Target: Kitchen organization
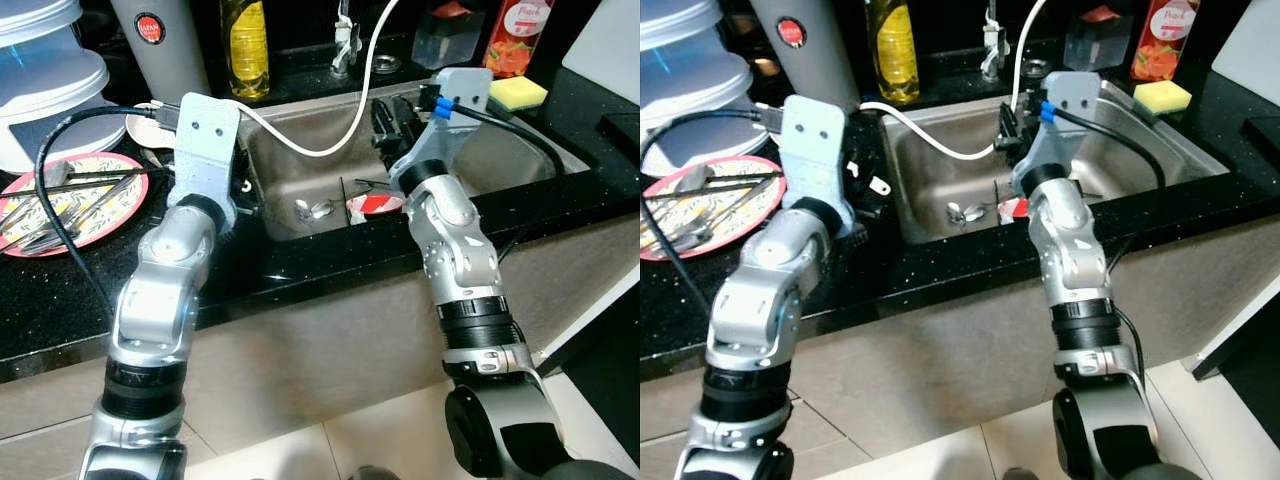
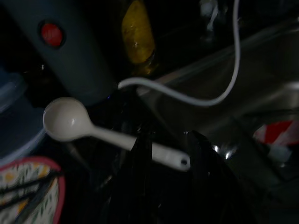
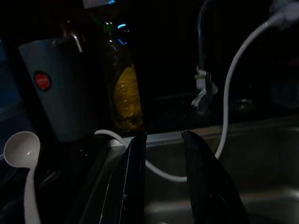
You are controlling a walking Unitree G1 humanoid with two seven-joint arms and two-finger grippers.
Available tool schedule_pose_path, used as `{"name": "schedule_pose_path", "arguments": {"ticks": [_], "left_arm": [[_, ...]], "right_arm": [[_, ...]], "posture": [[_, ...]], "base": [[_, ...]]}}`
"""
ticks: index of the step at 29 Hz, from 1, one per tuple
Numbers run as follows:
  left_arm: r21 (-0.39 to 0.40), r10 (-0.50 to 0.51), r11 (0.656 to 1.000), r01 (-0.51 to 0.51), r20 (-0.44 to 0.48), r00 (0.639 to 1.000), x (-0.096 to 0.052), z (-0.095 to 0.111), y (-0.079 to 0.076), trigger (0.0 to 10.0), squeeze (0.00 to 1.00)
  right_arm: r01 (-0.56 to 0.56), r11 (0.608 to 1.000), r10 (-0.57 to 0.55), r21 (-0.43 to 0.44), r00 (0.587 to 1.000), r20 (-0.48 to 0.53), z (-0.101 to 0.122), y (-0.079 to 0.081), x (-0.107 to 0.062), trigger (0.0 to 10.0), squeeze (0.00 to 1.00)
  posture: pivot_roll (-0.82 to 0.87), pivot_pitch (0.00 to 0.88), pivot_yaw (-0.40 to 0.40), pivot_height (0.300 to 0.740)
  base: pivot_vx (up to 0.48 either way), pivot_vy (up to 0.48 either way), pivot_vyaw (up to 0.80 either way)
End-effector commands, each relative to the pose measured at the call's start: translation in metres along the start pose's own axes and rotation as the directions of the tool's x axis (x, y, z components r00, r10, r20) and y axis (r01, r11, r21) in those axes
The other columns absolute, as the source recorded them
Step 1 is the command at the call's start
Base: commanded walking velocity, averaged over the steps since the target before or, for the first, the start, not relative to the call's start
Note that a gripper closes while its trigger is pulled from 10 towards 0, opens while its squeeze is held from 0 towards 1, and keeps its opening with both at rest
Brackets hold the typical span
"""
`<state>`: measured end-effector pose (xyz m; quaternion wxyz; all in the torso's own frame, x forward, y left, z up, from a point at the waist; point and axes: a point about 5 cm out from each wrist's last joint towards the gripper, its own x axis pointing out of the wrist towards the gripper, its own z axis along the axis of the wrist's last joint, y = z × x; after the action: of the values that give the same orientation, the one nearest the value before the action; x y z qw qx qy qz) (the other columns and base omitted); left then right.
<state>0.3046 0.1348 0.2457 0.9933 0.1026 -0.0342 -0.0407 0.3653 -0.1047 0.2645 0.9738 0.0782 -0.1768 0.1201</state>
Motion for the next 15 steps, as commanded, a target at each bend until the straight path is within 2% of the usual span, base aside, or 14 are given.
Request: {"name": "schedule_pose_path", "arguments": {"ticks": [1, 3, 5, 8, 10, 15], "left_arm": [[0.006, 0.008, 1.0, -0.008, -0.024, 1.0, -0.001, -0.004, 0.002, 10.0, 0.0], [0.036, 0.013, 0.999, -0.012, -0.024, 1.0, 0.002, -0.006, 0.004, 10.0, 0.0], [0.006, 0.033, 0.999, -0.033, -0.034, 0.999, 0.006, -0.007, 0.008, 10.0, 0.0], [-0.007, 0.029, 1.0, -0.029, -0.023, 0.999, 0.009, -0.002, 0.008, 10.0, 0.0], [0.013, 0.025, 1.0, -0.025, -0.017, 1.0, 0.01, -0.003, 0.009, 10.0, 0.0], [0.005, 0.044, 0.999, -0.044, -0.026, 0.999, 0.013, -0.004, 0.013, 10.0, 0.0]], "right_arm": [[0.019, 1.0, -0.018, 0.021, 1.0, -0.015, -0.003, 0.001, -0.001, 10.0, 0.0], [-0.008, 1.0, 0.008, 0.002, 1.0, -0.006, -0.005, 0.008, -0.005, 10.0, 0.0], [0.005, 1.0, -0.004, 0.025, 1.0, -0.03, -0.012, 0.008, -0.004, 10.0, 0.0], [0.012, 1.0, -0.012, 0.025, 1.0, -0.027, -0.009, 0.008, -0.001, 10.0, 0.0], [0.011, 1.0, -0.011, 0.008, 1.0, -0.012, -0.006, 0.008, 0.0, 10.0, 0.0], [0.018, 1.0, -0.018, 0.005, 1.0, -0.009, -0.004, 0.006, -0.002, 10.0, 0.0]], "posture": [[0.03, 0.043, 0.072, 0.74], [0.03, 0.01, 0.085, 0.74], [0.02, 0.0, 0.111, 0.74], [0.0, 0.0, 0.127, 0.74], [-0.01, 0.0, 0.13, 0.74], [-0.03, 0.0, 0.143, 0.74]], "base": [[0.0, 0.0, 0.0], [0.0, 0.0, 0.0], [0.0, 0.0, 0.0], [0.0, 0.0, 0.0], [0.0, 0.0, 0.0], [0.0, 0.0, 0.0]]}}
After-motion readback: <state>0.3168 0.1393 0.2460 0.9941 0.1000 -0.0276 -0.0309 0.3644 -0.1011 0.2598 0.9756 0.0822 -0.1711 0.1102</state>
